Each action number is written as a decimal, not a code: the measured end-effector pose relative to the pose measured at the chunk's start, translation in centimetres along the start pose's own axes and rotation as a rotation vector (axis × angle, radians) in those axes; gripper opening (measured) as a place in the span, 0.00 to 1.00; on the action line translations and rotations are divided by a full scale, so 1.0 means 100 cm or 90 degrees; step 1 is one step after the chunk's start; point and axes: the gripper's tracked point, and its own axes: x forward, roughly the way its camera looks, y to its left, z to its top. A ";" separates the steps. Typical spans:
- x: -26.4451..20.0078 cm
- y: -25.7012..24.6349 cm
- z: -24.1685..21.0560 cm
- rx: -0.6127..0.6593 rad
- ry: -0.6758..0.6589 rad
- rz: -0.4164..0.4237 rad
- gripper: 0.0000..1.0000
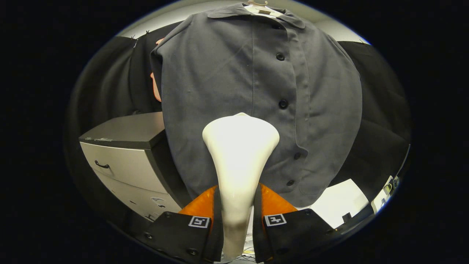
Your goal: Iron the clothes twice with a garment steamer, once on the left side and once on the right side.
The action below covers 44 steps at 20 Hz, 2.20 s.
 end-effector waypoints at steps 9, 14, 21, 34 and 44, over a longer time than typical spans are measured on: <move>0.004 -0.003 -0.052 0.003 0.058 -0.003 0.40; 0.002 -0.005 -0.076 -0.003 0.085 -0.006 0.40; -0.018 -0.008 -0.067 0.006 0.079 -0.002 0.41; -0.091 -0.037 0.031 0.039 0.000 0.001 0.40; -0.113 -0.094 0.125 0.031 -0.073 -0.046 0.40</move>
